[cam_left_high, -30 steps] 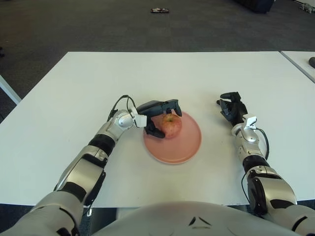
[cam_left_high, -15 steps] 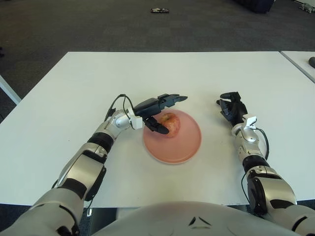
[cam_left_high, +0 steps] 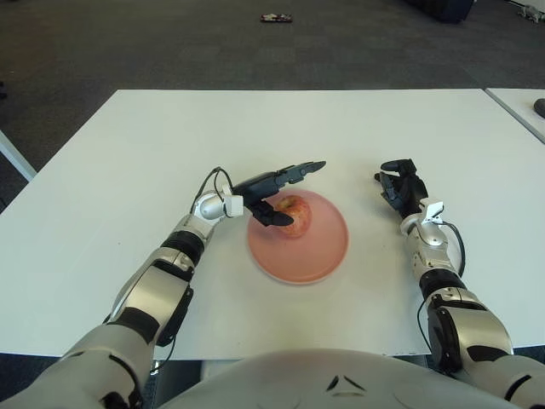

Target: Put the apple into the plate.

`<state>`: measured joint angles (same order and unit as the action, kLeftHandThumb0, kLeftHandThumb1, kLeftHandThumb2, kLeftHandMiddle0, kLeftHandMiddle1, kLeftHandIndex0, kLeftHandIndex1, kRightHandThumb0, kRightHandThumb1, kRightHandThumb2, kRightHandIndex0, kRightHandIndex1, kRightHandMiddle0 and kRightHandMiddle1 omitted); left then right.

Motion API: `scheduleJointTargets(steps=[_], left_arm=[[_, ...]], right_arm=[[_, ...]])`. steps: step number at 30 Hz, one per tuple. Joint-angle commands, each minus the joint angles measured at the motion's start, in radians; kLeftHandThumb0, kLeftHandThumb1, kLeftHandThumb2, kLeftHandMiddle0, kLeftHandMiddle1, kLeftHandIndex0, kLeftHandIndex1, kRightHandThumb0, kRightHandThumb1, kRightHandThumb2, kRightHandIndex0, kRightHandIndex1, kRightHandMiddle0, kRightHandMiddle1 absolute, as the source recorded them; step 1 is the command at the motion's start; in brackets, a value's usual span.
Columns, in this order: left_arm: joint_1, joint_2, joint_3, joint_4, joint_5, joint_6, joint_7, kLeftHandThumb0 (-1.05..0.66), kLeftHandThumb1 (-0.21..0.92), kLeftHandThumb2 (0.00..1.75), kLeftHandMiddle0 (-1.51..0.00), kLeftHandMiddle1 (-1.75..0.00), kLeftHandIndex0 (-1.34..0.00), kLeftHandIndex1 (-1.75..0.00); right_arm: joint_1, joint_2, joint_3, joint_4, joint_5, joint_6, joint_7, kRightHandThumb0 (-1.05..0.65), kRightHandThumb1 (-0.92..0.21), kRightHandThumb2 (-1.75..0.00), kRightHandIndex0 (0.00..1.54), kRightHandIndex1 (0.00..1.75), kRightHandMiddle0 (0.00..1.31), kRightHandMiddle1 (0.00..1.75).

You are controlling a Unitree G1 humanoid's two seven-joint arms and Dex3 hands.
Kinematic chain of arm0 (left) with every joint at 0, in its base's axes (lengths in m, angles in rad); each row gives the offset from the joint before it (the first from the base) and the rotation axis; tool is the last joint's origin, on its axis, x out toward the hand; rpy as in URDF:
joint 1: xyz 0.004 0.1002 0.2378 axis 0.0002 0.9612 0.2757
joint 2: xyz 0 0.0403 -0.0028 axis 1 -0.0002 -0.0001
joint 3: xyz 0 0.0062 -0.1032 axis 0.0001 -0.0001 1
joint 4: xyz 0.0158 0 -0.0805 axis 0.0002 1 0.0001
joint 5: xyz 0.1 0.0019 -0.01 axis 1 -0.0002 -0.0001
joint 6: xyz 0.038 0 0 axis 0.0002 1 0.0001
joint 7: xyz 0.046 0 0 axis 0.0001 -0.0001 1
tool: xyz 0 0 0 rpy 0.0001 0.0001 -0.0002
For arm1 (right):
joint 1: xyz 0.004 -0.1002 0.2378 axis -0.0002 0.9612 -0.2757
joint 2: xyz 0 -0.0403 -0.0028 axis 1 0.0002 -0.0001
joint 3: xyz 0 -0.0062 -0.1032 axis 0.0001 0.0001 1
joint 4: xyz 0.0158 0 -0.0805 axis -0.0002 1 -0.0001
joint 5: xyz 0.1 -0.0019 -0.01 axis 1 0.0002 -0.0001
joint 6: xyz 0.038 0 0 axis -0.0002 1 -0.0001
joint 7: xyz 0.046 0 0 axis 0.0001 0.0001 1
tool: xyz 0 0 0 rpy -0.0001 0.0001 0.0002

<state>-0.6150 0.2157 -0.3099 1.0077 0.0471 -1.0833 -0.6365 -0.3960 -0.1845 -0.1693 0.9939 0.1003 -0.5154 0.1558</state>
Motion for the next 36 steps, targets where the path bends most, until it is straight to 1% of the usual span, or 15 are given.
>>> scheduleJointTargets(steps=[1,5,8,12,16,18,20,21,24,26,28,32,35,36], left_arm=[[-0.042,0.015,0.034,0.004,-0.041,0.021,-0.049,-1.04,0.92,0.56,0.0,0.0,0.0,0.0],[-0.053,0.017,0.069,0.003,-0.081,0.049,-0.093,-1.01,0.92,0.6,0.0,0.0,0.0,0.0],[-0.061,0.017,0.102,0.014,-0.116,0.074,-0.125,-1.0,0.92,0.67,0.0,0.0,0.0,0.0],[-0.062,0.017,0.148,0.015,-0.147,0.099,-0.139,-1.0,0.92,0.76,0.0,0.0,0.0,0.0],[-0.054,0.002,0.206,0.009,-0.198,0.141,-0.14,-1.03,0.92,0.84,0.0,0.0,0.0,0.0],[-0.134,-0.036,0.249,0.099,-0.194,0.226,-0.041,-1.04,0.92,0.89,0.0,0.0,0.0,0.0],[-0.193,-0.059,0.286,0.157,-0.191,0.277,0.046,-1.04,0.92,0.93,0.0,0.0,0.0,0.0],[-0.195,-0.06,0.306,0.167,-0.195,0.28,0.075,-1.04,0.92,0.98,0.0,0.0,0.0,0.0],[-0.161,-0.068,0.375,0.143,-0.224,0.26,0.158,-1.05,0.92,1.04,0.0,0.0,0.0,0.0],[-0.157,-0.07,0.398,0.136,-0.229,0.26,0.179,-1.05,0.92,1.07,0.0,0.0,0.0,0.0],[-0.16,-0.065,0.425,0.125,-0.243,0.286,0.199,-1.05,0.92,1.09,0.0,0.0,0.0,0.0],[-0.17,-0.071,0.451,0.125,-0.241,0.322,0.238,-1.05,0.92,1.11,0.0,0.0,0.0,0.0],[-0.177,-0.075,0.459,0.139,-0.201,0.335,0.348,-1.05,0.92,1.12,0.0,0.0,0.0,0.0],[-0.177,-0.075,0.457,0.138,-0.19,0.334,0.369,-1.05,0.92,1.13,0.0,0.0,0.0,0.0]], right_arm=[[0.053,0.022,0.01,0.041,-0.008,0.06,0.005,-0.35,-0.92,-0.47,0.34,1.23,0.25,1.69],[0.052,0.022,0.01,0.041,-0.009,0.06,0.005,-0.35,-0.92,-0.47,0.34,1.23,0.25,1.69],[0.049,0.024,0.011,0.044,-0.01,0.061,0.002,-0.35,-0.92,-0.47,0.34,1.23,0.25,1.69],[0.048,0.026,0.011,0.045,-0.011,0.061,0.001,-0.35,-0.92,-0.47,0.34,1.23,0.25,1.69],[0.046,0.028,0.012,0.046,-0.012,0.062,-0.002,-0.35,-0.92,-0.47,0.34,1.23,0.25,1.69],[0.045,0.029,0.013,0.046,-0.013,0.062,-0.004,-0.35,-0.92,-0.47,0.34,1.23,0.25,1.69],[0.045,0.03,0.014,0.046,-0.014,0.062,-0.005,-0.35,-0.92,-0.47,0.34,1.23,0.25,1.69],[0.045,0.031,0.014,0.046,-0.014,0.061,-0.006,-0.35,-0.92,-0.47,0.34,1.23,0.25,1.69],[0.046,0.033,0.015,0.045,-0.015,0.061,-0.008,-0.35,-0.92,-0.47,0.34,1.23,0.25,1.69],[0.046,0.034,0.016,0.045,-0.016,0.06,-0.009,-0.35,-0.92,-0.47,0.34,1.23,0.25,1.69],[0.047,0.035,0.017,0.044,-0.016,0.06,-0.01,-0.35,-0.92,-0.47,0.34,1.23,0.25,1.69],[0.048,0.036,0.017,0.043,-0.017,0.06,-0.011,-0.35,-0.92,-0.47,0.34,1.23,0.25,1.69],[0.048,0.036,0.018,0.042,-0.017,0.06,-0.012,-0.35,-0.92,-0.47,0.34,1.23,0.25,1.69],[0.048,0.036,0.018,0.042,-0.017,0.06,-0.012,-0.35,-0.92,-0.47,0.34,1.23,0.25,1.69]])
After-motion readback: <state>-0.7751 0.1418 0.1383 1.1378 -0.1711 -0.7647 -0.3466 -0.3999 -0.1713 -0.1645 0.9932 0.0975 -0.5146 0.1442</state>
